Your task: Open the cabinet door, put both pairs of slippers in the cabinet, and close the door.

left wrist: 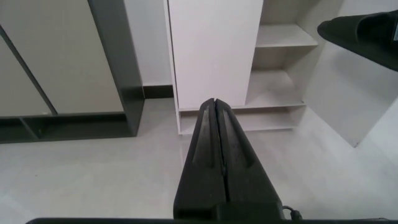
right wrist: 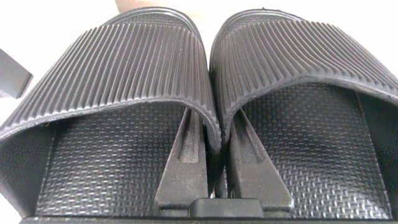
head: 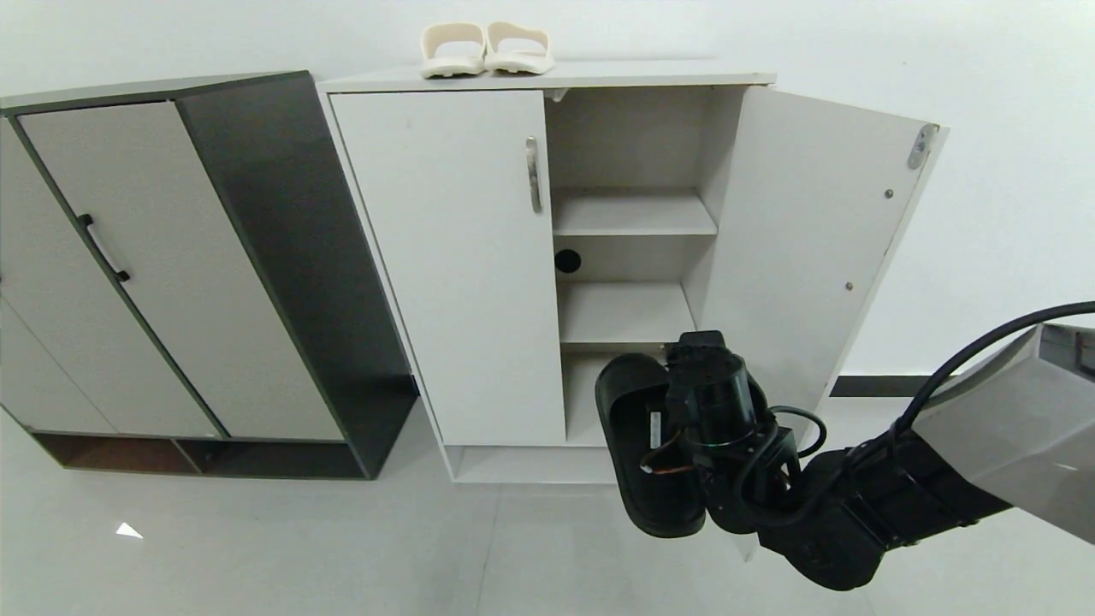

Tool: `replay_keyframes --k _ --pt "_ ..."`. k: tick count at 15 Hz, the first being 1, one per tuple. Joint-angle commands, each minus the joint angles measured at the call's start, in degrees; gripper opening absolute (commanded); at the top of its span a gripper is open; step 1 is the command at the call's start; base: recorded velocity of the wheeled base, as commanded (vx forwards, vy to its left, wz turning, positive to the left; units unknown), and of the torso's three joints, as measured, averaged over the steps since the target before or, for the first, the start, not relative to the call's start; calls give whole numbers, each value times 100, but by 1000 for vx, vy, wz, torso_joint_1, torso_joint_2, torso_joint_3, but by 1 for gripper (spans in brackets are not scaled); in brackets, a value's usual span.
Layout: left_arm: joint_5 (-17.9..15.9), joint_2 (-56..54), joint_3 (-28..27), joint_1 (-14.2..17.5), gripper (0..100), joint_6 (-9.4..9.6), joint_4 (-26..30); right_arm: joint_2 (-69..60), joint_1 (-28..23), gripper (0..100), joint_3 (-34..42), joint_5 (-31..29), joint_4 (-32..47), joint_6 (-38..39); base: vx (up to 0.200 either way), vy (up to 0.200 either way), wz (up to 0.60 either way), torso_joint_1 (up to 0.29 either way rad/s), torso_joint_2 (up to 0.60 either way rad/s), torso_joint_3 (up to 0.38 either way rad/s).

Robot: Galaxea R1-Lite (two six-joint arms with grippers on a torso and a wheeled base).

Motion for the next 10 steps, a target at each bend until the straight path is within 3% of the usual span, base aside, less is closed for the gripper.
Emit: replay_keyframes --k 1,5,10 --pt "3 9 0 2 0 -1 -5 27 -32 0 1 0 0 13 0 0 0 -2 7 -183" --pt "-5 9 0 2 0 -1 -5 150 -23 0 -43 0 -79 13 0 0 0 4 2 -196" --pt "-5 9 0 -6 0 -1 -5 537 -49 0 -78 -105 -958 -374 0 0 0 6 0 -197"
